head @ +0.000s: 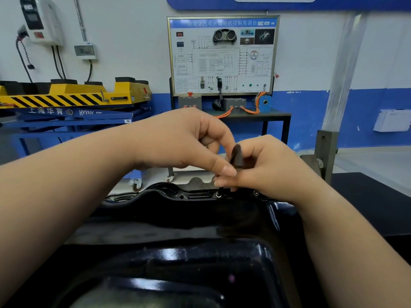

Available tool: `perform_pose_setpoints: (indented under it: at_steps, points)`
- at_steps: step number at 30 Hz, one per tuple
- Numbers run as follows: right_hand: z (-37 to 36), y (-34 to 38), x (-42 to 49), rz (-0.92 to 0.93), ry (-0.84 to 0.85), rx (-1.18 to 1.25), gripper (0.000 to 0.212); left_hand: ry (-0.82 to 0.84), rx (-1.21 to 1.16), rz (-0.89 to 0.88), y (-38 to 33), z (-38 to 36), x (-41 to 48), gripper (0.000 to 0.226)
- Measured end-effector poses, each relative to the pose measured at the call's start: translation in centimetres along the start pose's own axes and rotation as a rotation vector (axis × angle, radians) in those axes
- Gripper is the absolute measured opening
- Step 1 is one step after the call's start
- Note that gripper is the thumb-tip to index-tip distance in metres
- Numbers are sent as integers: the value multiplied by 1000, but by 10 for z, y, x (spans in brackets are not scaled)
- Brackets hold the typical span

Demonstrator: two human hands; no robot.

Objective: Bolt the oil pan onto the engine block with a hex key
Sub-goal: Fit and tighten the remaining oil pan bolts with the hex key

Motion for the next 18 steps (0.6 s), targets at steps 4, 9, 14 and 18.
perform_pose_setpoints:
  at_steps: [4,9,14,18]
  points:
    - [-8,1,1,-2,-45,-45,27,3,2,-20,0,-2,1,33]
    - [-3,1,1,0,48,-9,20,18,12,-31,2,-1,0,38]
    - [1,5,-5,15,162,51,37,41,-3,-30,2,-1,0,26]
    - [2,1,-1,-29,64,22,17,0,26,-29,1,0,0,25]
Point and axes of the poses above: each hand's wrist, its own x-axis towards the middle knuckle, its own z-axis out of the back of the hand, y = z × x, the point moved 2 cm from there along x, towards the middle knuckle, and after that the axes turned 2 degrees about y, right-handed, at the moved point
